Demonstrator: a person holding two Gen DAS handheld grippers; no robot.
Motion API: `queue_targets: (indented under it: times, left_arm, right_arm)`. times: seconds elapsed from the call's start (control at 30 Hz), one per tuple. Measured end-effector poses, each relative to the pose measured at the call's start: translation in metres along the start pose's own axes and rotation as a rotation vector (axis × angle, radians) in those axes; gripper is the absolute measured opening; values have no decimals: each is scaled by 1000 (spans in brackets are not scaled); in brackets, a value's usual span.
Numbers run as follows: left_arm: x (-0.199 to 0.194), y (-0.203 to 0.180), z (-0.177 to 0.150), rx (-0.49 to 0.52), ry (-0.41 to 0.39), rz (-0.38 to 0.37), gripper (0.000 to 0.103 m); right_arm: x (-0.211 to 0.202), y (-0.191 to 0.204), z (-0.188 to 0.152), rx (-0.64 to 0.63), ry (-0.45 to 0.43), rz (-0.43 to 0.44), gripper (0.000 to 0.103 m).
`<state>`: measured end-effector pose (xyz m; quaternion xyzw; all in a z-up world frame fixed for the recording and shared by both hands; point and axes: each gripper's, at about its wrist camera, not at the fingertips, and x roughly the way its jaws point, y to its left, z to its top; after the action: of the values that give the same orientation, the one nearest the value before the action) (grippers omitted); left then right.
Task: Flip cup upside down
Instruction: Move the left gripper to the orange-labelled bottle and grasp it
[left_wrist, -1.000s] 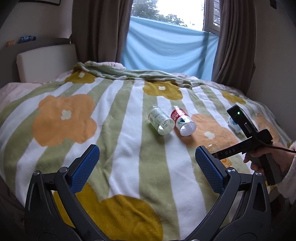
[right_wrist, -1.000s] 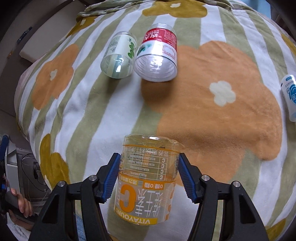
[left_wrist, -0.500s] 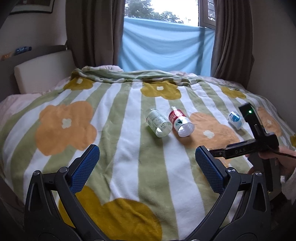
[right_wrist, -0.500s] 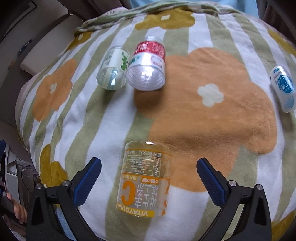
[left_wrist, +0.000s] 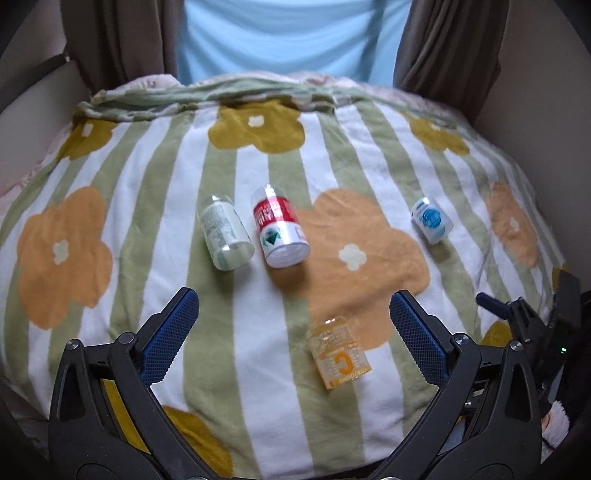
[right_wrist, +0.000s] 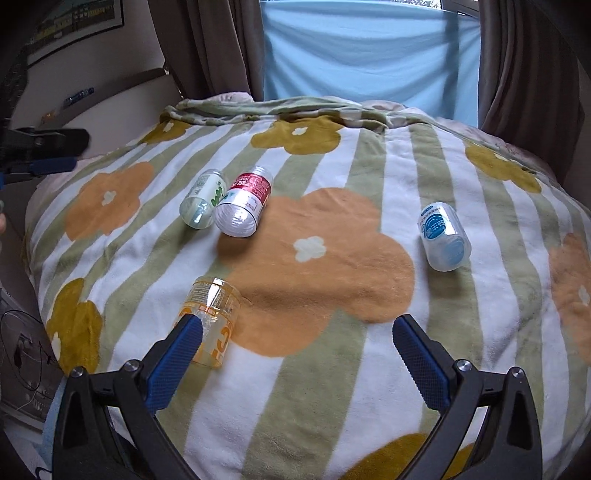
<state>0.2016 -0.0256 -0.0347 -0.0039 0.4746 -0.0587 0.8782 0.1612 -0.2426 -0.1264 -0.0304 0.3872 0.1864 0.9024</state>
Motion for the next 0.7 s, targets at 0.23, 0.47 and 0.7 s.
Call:
queue_targets:
  times: [0.23, 0.47, 0.7]
  left_arm:
    - [90, -30, -2, 0, 262, 74, 103]
    - [156, -7, -24, -265, 532, -68, 99]
    - [183, -24, -39, -182, 599, 13, 94]
  right_arm:
    - [-7, -7, -22, -53, -45, -9, 103]
    - [-3, -25, -36, -23, -57, 48, 103]
    - [3, -38, -39, 16, -69, 100, 103]
